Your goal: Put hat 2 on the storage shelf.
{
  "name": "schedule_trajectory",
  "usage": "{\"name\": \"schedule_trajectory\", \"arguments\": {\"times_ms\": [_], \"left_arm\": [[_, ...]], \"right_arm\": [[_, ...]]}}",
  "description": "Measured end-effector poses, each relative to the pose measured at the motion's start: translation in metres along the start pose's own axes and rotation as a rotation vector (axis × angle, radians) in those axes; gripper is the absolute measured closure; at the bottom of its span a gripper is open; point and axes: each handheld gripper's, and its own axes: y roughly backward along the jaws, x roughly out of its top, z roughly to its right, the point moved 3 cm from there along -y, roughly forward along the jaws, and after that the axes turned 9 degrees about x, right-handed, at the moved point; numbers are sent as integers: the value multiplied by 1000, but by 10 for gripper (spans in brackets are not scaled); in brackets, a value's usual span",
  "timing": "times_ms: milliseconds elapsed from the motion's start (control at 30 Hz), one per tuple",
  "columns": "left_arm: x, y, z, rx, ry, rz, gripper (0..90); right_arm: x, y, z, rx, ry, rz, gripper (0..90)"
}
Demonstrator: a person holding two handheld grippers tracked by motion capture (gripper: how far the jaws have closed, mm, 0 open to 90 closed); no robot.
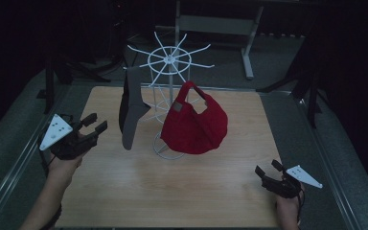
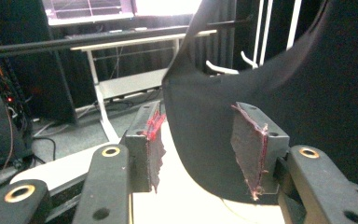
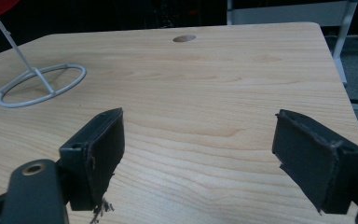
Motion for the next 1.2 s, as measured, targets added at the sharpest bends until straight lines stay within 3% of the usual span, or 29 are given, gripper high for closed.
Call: {"name": "schedule_trajectory", "arguments": {"times_ms": [467, 600, 833, 1200], "left_arm": [[-48, 8, 0, 1, 34, -24, 514], [-61, 9, 1, 24, 21, -37, 499], [-86, 10, 1, 10, 51, -92, 494], [-111, 11, -2, 7, 114, -144, 495]], "right_arm": [[0, -1, -1, -4, 9, -4, 166], [0, -1, -1, -5, 10, -5, 166], [0, -1, -1, -5, 9, -7, 166], [0, -1, -1, -11, 11, -11, 166]]}}
